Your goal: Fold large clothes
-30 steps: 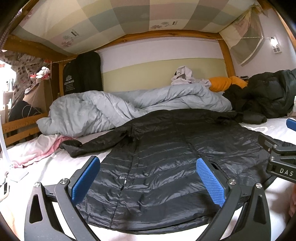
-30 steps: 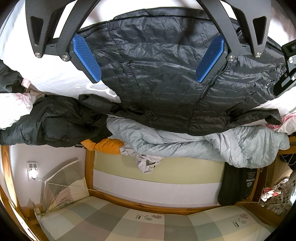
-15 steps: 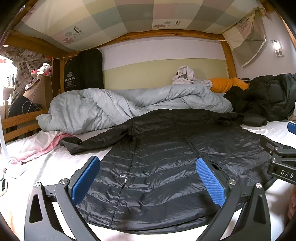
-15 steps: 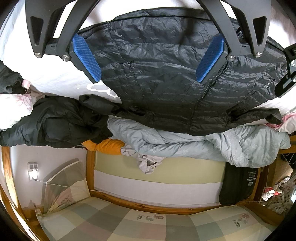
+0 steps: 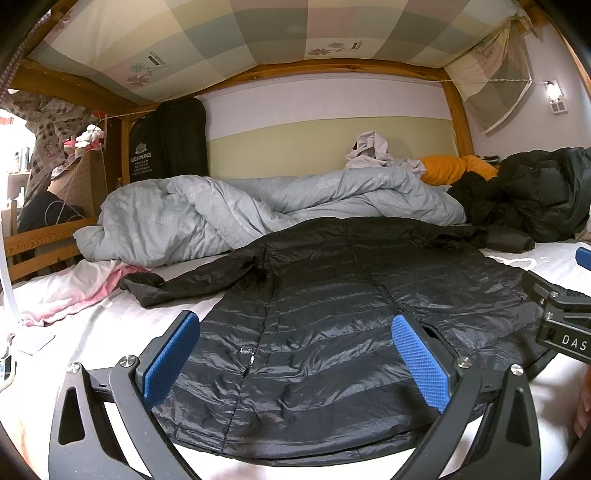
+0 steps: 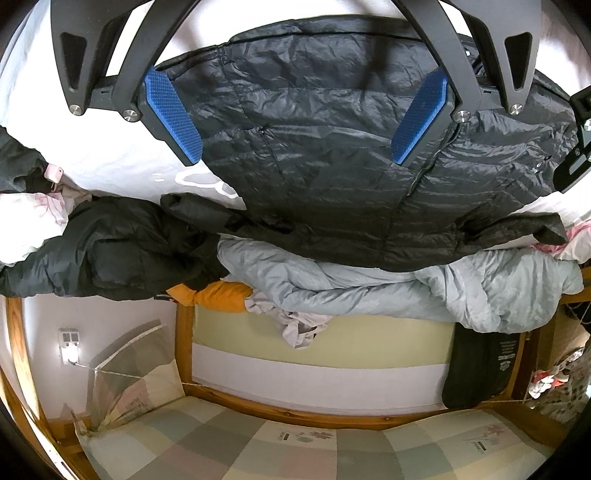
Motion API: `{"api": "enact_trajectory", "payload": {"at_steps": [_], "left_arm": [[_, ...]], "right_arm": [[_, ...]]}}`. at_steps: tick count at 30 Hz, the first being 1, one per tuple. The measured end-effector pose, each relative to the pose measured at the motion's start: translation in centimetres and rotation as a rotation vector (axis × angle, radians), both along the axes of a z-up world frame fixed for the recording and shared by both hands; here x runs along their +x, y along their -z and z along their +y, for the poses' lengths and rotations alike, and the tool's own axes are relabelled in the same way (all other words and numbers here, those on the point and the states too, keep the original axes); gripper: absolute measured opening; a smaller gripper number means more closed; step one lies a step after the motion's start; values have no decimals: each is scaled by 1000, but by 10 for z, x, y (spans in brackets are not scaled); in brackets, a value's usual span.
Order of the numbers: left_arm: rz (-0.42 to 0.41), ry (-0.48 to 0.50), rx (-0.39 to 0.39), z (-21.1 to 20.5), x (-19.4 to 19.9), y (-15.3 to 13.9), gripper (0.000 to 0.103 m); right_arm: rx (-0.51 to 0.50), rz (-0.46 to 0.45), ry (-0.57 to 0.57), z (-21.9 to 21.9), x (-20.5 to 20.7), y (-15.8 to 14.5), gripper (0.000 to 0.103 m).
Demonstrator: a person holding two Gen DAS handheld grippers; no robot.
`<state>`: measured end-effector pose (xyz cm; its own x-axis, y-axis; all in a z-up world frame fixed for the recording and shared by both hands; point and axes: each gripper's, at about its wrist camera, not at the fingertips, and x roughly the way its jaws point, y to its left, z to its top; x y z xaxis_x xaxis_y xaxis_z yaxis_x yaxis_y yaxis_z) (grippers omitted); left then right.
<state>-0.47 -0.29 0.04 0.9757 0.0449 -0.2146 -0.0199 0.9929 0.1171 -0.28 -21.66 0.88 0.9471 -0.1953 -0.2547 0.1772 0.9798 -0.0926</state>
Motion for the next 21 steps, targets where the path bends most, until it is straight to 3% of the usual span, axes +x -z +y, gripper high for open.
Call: {"api": "enact_trajectory", "payload": {"at_steps": [21], "left_arm": [[-5, -3, -1, 4, -1, 0, 103]], "right_arm": [[5, 6, 6, -2, -1, -1, 103]]}}
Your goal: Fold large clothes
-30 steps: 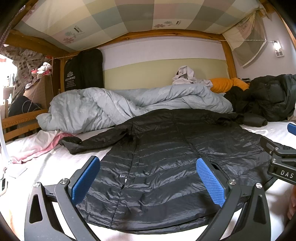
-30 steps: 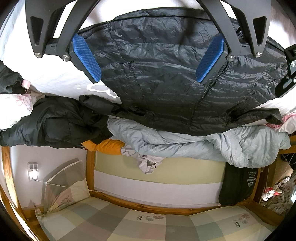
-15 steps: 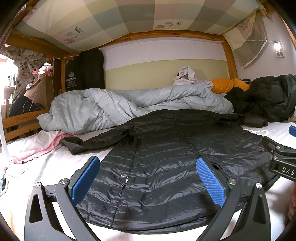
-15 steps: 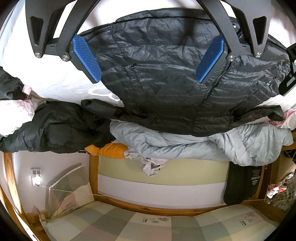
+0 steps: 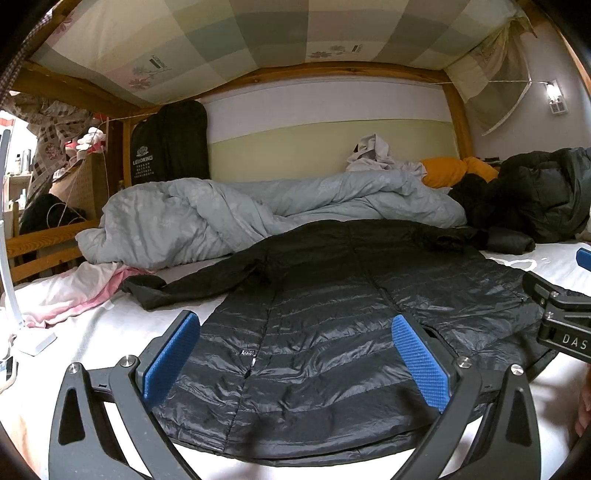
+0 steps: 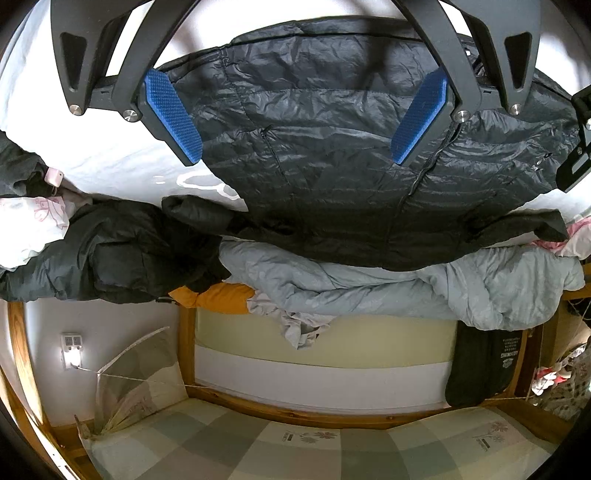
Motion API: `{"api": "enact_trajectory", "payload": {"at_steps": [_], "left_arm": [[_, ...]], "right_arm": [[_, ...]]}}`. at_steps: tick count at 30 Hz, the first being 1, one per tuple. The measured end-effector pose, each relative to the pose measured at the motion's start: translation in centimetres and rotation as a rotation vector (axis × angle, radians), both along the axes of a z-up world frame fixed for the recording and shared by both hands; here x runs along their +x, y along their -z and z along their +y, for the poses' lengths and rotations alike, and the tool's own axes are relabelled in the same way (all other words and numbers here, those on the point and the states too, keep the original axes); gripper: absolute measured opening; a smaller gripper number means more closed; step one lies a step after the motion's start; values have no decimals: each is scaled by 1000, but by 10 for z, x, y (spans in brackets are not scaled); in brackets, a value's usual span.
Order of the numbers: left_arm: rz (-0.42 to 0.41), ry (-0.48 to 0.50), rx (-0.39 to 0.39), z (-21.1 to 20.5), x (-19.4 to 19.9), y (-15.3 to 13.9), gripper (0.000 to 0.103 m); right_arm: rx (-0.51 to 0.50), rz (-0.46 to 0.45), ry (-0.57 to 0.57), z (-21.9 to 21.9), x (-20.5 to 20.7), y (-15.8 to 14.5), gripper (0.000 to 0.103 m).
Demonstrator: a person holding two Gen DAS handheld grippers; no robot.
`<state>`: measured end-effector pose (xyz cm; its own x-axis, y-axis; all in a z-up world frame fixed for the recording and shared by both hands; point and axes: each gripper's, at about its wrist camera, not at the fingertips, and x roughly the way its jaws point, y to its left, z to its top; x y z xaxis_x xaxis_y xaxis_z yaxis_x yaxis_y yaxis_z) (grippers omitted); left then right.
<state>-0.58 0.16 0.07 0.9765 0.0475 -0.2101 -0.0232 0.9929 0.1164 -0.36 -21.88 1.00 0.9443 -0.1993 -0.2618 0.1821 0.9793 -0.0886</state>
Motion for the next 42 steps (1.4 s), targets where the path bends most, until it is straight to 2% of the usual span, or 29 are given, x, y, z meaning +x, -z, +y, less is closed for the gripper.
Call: {"api": "enact_trajectory", "payload": {"at_steps": [9, 15, 21, 23, 25, 27, 30, 34, 36, 39, 42], "left_arm": [[8, 0, -8, 4, 1, -3, 103], [49, -5, -53, 14, 8, -6, 103], [102, -28, -55, 28, 7, -16, 103], [132, 3, -48, 31, 5, -22, 103], [198, 56, -13, 31, 7, -25, 103], [266, 107, 61, 26, 8, -22, 103], [347, 130, 162, 18, 10, -9, 103], [508, 217, 203, 9, 16, 13, 103], [555, 238, 268, -1, 14, 25, 103], [607, 235, 346, -11, 14, 39, 103], [646, 207, 332, -9, 22, 49, 103]], "right_arm": [[7, 13, -7, 2, 1, -1, 103], [22, 18, -15, 0, 2, -3, 103], [71, 76, -79, -12, 1, -12, 103], [65, 124, -122, -14, 2, -18, 103], [61, 185, -168, -16, 5, -22, 103], [55, 258, -240, -17, 7, -24, 103], [-21, 327, -302, -10, 3, -21, 103], [-150, 440, -372, 6, -1, -6, 103], [-199, 509, -405, 12, -1, 4, 103], [-261, 591, -417, 18, -3, 20, 103], [-296, 647, -368, 15, 4, 35, 102]]}}
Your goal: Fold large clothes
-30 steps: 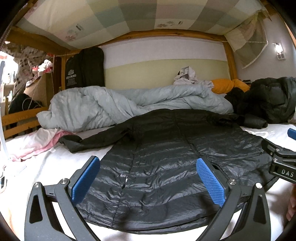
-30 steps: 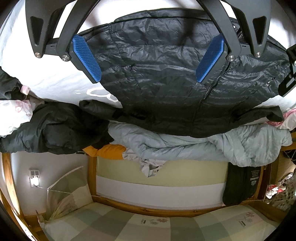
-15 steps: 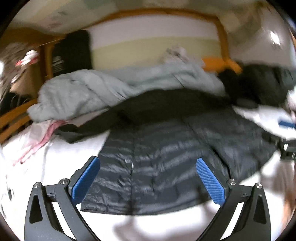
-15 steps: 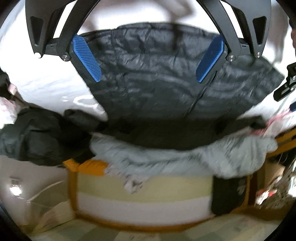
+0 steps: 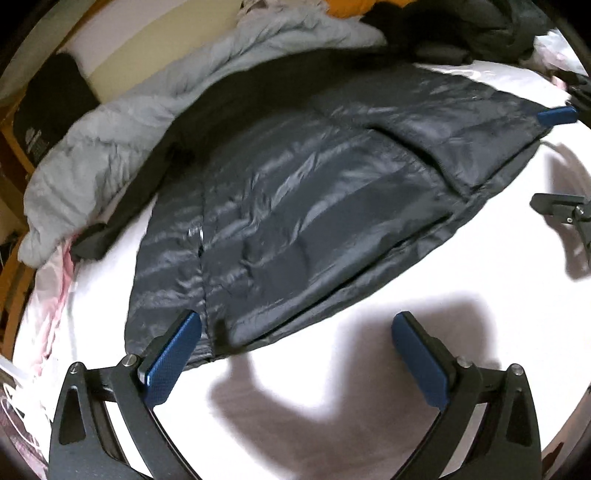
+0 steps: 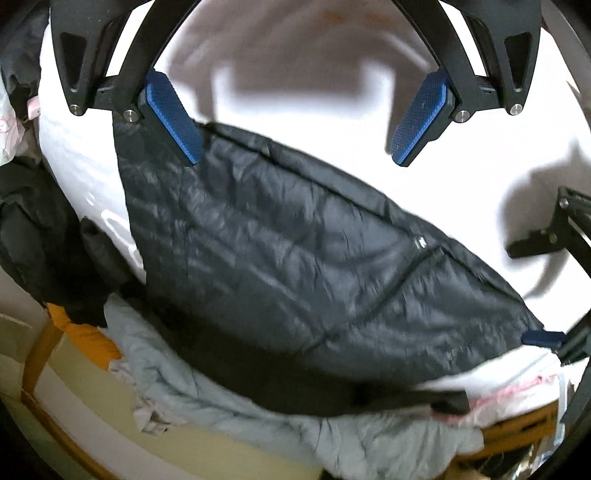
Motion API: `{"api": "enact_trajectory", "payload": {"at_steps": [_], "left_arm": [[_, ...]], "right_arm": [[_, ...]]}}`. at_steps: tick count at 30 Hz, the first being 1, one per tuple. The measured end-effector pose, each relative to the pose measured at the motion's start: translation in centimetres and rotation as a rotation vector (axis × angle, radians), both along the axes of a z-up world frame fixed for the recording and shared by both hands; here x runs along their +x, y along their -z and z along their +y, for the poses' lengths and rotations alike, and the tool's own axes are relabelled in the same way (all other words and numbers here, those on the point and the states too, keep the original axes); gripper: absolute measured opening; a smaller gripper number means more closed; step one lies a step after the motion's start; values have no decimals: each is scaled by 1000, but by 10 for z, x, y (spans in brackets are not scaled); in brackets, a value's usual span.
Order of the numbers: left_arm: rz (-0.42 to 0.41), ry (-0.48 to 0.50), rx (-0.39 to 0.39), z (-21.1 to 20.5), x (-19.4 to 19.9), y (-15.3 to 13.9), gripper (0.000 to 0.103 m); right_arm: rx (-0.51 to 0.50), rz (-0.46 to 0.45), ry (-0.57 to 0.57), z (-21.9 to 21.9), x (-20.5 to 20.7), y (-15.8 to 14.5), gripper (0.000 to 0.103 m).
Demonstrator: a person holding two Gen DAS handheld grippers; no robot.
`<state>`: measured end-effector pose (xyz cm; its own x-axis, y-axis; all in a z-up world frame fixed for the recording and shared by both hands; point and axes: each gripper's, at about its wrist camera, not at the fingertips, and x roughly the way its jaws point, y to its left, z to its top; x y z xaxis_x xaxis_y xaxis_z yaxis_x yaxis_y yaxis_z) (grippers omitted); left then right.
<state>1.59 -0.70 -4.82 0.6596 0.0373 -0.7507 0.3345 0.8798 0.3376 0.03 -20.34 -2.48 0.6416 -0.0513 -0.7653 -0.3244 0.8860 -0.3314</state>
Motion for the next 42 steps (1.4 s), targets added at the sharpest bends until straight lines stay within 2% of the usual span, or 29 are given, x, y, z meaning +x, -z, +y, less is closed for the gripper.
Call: {"api": "enact_trajectory", "payload": {"at_steps": [2, 5, 6, 7, 8, 9, 10, 11, 12, 14, 20, 22, 26, 27, 29, 30, 31, 34, 37, 38, 40, 41, 42], "left_arm": [[-20, -46, -10, 7, 5, -1, 103], [-111, -148, 54, 20, 16, 0, 103], [-123, -180, 59, 26, 20, 1, 102], [-125, -203, 52, 31, 25, 2, 94], [-120, -221, 37, 37, 29, 2, 87], [-113, -231, 21, 41, 31, 2, 66], [-107, -228, 12, 43, 32, 2, 41], [-102, -224, 10, 44, 31, 3, 28], [-103, -223, 9, 44, 30, 3, 14], [-110, -212, -9, 46, 30, -2, 8], [-91, -199, -94, 52, -21, -37, 7], [-77, -183, -94, 53, -35, -42, 8], [-77, -153, -58, 46, -29, -56, 11], [-90, -156, -59, 45, -20, -62, 13], [-122, -163, -75, 45, 5, -77, 22], [-132, -170, -77, 45, 20, -81, 32], [-140, -175, -82, 46, 35, -85, 36], [-154, -196, -85, 50, 74, -84, 37], [-138, -236, -88, 61, 109, -69, 43], [-135, -243, -92, 64, 116, -63, 45], [-136, -254, -95, 72, 128, -48, 56], [-141, -258, -91, 74, 131, -42, 58], [-142, -259, -85, 76, 134, -35, 60]], "right_arm": [[-11, -6, 51, -8, 6, 5, 102], [-43, -60, 125, -20, 14, 5, 102], [-49, -76, 141, -25, 16, 4, 102], [-48, -83, 152, -28, 19, 4, 98], [-37, -85, 163, -32, 21, 4, 87], [-22, -85, 169, -34, 23, 3, 71], [-11, -81, 168, -38, 26, 1, 61], [-9, -77, 167, -38, 27, 1, 40], [-32, -81, 178, -38, 27, 0, 24], [-28, -90, 180, -40, 23, -4, 14], [86, -72, 162, -55, -21, -37, 10], [108, -49, 145, -60, -39, -40, 10], [43, -56, 101, -54, -50, -50, 10], [23, -68, 95, -52, -45, -55, 10], [0, -106, 97, -46, -28, -69, 10], [-3, -122, 104, -44, -14, -77, 10], [-2, -133, 113, -42, 1, -84, 10], [9, -144, 149, -42, 55, -90, 10], [16, -137, 165, -47, 95, -78, 12], [21, -124, 169, -50, 106, -70, 15], [44, -97, 182, -56, 127, -52, 21], [58, -92, 189, -60, 134, -44, 29], [65, -97, 203, -64, 139, -36, 42]]}}
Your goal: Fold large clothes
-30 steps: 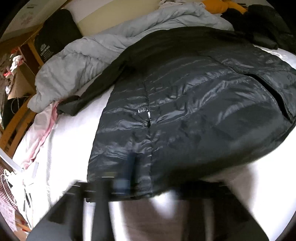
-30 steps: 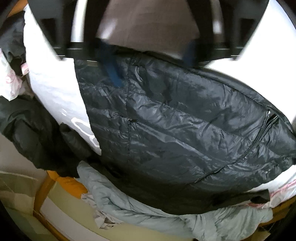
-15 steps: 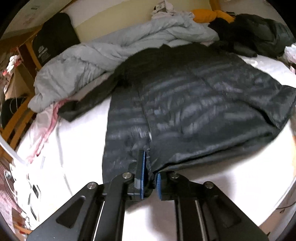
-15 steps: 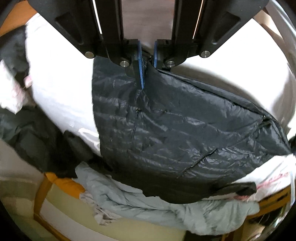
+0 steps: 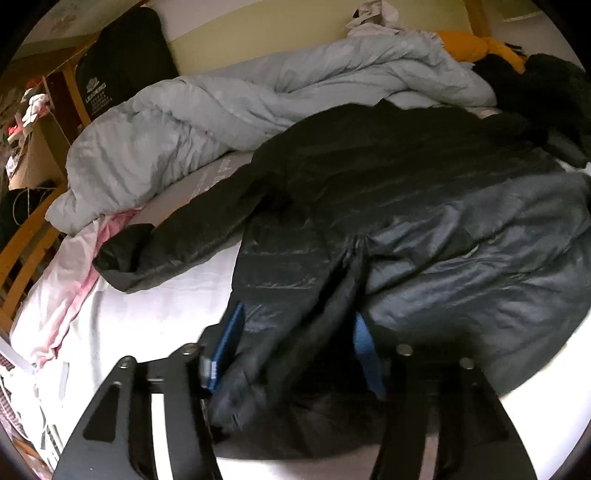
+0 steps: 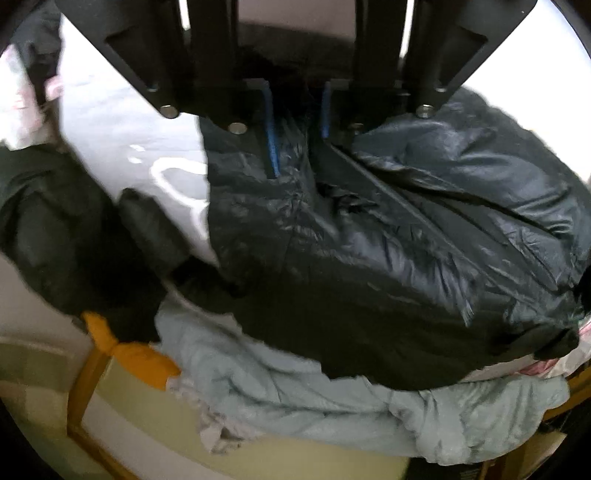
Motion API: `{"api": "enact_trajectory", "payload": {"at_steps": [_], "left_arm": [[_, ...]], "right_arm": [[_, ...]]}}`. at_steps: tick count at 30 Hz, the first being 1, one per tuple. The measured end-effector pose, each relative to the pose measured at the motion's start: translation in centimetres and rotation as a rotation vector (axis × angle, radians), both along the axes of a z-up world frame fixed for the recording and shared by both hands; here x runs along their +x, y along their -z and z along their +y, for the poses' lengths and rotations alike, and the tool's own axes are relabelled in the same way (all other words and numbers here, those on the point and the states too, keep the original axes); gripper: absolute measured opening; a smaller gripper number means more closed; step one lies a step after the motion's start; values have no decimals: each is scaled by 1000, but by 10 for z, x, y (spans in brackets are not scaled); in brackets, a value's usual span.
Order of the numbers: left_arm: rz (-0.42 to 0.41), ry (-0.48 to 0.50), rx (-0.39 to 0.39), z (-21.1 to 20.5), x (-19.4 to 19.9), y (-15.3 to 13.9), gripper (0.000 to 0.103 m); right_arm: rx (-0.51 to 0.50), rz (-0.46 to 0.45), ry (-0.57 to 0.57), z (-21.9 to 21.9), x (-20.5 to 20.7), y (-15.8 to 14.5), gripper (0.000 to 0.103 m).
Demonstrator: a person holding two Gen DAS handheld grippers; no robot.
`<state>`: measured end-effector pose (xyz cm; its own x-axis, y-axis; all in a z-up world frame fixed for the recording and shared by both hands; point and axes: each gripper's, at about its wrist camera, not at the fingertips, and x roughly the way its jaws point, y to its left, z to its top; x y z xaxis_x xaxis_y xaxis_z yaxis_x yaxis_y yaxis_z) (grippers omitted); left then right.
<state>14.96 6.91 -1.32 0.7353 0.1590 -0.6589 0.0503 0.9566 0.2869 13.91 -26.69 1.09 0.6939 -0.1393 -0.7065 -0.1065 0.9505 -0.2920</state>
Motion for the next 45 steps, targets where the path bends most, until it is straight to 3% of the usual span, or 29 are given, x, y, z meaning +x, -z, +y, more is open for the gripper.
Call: {"api": "enact_trajectory", "payload": {"at_steps": [2, 5, 8, 10, 14, 17, 20, 22, 24, 28, 36, 42, 45], "left_arm": [[18, -8, 3, 1, 4, 9, 66], [3, -33, 3, 2, 3, 10, 73], [-96, -59, 15, 2, -10, -8, 86], [-184, -58, -10, 2, -27, -26, 96], [-278, -2, -95, -1, -64, -52, 100], [-190, 79, -176, -10, -73, -51, 100], [-79, 134, -267, -24, -68, -38, 100], [-18, 148, -279, -36, -60, -24, 100], [24, 133, -240, -44, -50, -9, 100], [91, 46, -224, -36, -31, 16, 102], [116, -102, -242, -12, -18, 28, 103], [112, -166, -214, -1, -15, 30, 103], [77, -153, -246, 6, -18, 24, 100]], "right_arm": [[-18, -22, 32, -5, 6, 11, 63], [-33, -98, 33, -13, -2, 2, 68], [25, -191, 78, -33, -19, -22, 84], [91, -229, 107, -49, -32, -37, 85], [220, -250, 107, -68, -56, -60, 85], [337, -165, 29, -70, -59, -62, 85], [429, -39, -29, -60, -53, -45, 85], [425, 41, -41, -47, -45, -26, 85], [369, 92, -36, -32, -38, -7, 85], [251, 96, -14, -19, -27, 17, 87], [286, 102, 37, -32, -8, 32, 89], [278, 94, 61, -38, -4, 30, 89], [259, 80, 104, -46, -3, 28, 89]]}}
